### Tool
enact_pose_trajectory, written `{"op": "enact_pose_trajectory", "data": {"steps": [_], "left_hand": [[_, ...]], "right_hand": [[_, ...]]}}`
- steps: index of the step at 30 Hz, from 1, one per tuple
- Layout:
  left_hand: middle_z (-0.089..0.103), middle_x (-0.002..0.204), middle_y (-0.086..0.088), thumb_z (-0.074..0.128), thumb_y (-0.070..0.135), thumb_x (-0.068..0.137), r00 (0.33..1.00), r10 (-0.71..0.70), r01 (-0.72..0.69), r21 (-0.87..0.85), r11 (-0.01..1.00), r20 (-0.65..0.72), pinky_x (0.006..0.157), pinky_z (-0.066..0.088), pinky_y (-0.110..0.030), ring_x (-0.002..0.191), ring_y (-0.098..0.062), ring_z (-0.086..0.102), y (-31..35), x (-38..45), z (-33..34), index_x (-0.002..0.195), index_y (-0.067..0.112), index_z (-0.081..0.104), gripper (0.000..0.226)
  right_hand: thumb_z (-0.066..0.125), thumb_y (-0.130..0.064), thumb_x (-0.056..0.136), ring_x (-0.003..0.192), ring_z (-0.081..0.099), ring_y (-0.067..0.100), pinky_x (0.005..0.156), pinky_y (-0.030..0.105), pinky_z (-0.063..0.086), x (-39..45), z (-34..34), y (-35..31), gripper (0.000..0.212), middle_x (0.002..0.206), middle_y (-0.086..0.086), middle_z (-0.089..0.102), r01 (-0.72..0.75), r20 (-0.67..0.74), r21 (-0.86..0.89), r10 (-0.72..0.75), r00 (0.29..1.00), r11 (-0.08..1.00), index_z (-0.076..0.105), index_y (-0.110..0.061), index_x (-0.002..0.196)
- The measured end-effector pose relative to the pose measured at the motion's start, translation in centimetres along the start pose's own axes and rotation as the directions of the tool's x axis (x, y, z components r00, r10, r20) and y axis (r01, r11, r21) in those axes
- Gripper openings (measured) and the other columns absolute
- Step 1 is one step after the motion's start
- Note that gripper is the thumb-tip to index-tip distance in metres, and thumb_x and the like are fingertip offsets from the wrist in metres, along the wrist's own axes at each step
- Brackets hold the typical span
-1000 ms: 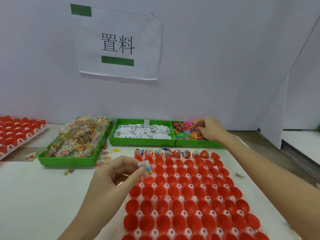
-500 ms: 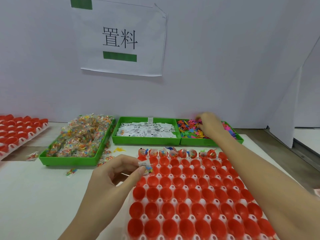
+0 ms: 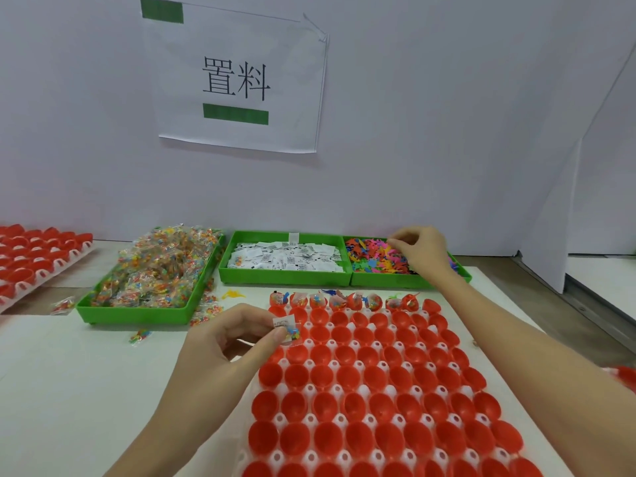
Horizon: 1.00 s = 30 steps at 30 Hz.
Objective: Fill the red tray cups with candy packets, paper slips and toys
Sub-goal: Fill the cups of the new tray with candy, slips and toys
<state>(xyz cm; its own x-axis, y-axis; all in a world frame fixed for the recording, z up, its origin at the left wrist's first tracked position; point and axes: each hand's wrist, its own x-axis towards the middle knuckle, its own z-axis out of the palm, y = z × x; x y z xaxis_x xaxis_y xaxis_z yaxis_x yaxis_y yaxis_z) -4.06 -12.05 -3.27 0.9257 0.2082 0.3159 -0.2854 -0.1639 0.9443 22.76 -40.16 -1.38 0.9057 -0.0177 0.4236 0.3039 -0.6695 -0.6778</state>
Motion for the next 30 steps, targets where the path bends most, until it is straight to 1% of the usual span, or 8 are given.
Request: {"op": "enact_pose_trajectory", "data": {"steps": [2,5,15,19,21,23,25,30], "left_hand": [[0.078,0.082,-0.003,0.080,0.028,0.077,1.000,0.002,-0.002,0.008,1.000,0.011,0.065,0.055,-0.020,0.069,-0.009,0.070,0.0,0.0,0.1,0.083,0.029,0.077,0.007],[0.079,0.081,-0.002,0.080,0.028,0.077,1.000,-0.008,0.008,0.019,1.000,0.025,0.065,0.054,-0.016,0.069,-0.007,0.070,-0.1,-0.1,0.2,0.084,0.030,0.076,0.007],[0.079,0.083,-0.002,0.079,0.031,0.077,1.000,-0.015,0.014,0.029,0.999,0.024,0.065,0.055,-0.019,0.069,-0.008,0.070,-0.3,0.0,-0.1,0.084,0.031,0.077,0.008],[0.079,0.085,-0.002,0.080,0.030,0.079,1.000,-0.023,0.023,0.026,0.999,0.020,0.066,0.056,-0.021,0.070,-0.008,0.070,-0.2,0.0,-0.2,0.085,0.029,0.077,0.007],[0.079,0.085,-0.002,0.080,0.031,0.078,0.999,-0.039,0.039,0.007,0.999,0.007,0.066,0.056,-0.021,0.071,-0.008,0.071,-0.1,0.0,-0.2,0.085,0.029,0.078,0.007],[0.079,0.083,-0.002,0.080,0.030,0.078,0.999,-0.052,0.052,-0.004,0.999,-0.004,0.066,0.056,-0.019,0.072,-0.009,0.072,0.0,0.0,0.0,0.083,0.029,0.078,0.005],[0.079,0.082,-0.003,0.081,0.027,0.079,0.998,-0.061,0.061,-0.012,0.998,-0.004,0.066,0.055,-0.017,0.070,-0.009,0.072,0.2,-0.1,0.1,0.081,0.029,0.078,0.004],[0.079,0.080,-0.008,0.082,0.019,0.079,0.993,-0.118,0.117,-0.080,0.990,-0.002,0.063,0.055,-0.015,0.067,-0.016,0.074,0.8,-0.4,0.5,0.081,0.025,0.079,0.007]], "right_hand": [[0.077,-0.013,0.090,0.072,0.073,0.013,0.080,0.031,0.060,-0.5,-0.7,0.1,0.007,0.080,0.003,0.076,-0.042,0.001,0.088,0.042,0.999,0.995,0.078,-0.007,0.093],[0.077,-0.011,0.089,0.087,0.074,0.024,0.088,0.038,0.058,-1.2,-1.5,0.2,0.011,0.090,0.012,0.077,-0.073,0.019,0.142,0.071,0.997,0.987,0.078,-0.004,0.098],[0.073,-0.004,0.091,0.095,0.072,0.022,0.091,0.037,0.058,-2.4,-2.3,1.4,0.009,0.097,0.007,0.077,-0.117,0.127,0.086,0.106,0.986,0.989,0.080,-0.008,0.096],[0.071,-0.008,0.093,0.098,0.071,0.022,0.084,0.028,0.056,-2.6,-2.6,1.2,0.009,0.097,0.003,0.076,-0.142,0.145,0.145,0.121,0.982,0.979,0.079,-0.011,0.097],[0.071,-0.009,0.094,0.098,0.072,0.023,0.086,0.031,0.058,-3.0,-2.9,0.2,0.010,0.097,0.004,0.076,-0.151,0.178,0.196,0.116,0.977,0.969,0.079,-0.012,0.098],[0.069,-0.008,0.096,0.098,0.074,0.024,0.090,0.037,0.060,-3.8,-3.3,-1.6,0.011,0.098,0.007,0.077,-0.164,0.248,0.267,0.097,0.964,0.950,0.077,-0.010,0.102],[0.066,-0.007,0.097,0.095,0.076,0.023,0.087,0.039,0.062,-5.6,-3.6,-4.2,0.010,0.101,0.011,0.078,-0.183,0.343,0.357,0.054,0.938,0.916,0.074,-0.009,0.104],[0.064,-0.003,0.098,0.085,0.077,0.021,0.069,0.025,0.060,-12.7,-4.4,-10.7,0.010,0.092,0.011,0.078,-0.121,0.498,0.501,-0.171,0.850,0.857,0.070,-0.001,0.105]]}}
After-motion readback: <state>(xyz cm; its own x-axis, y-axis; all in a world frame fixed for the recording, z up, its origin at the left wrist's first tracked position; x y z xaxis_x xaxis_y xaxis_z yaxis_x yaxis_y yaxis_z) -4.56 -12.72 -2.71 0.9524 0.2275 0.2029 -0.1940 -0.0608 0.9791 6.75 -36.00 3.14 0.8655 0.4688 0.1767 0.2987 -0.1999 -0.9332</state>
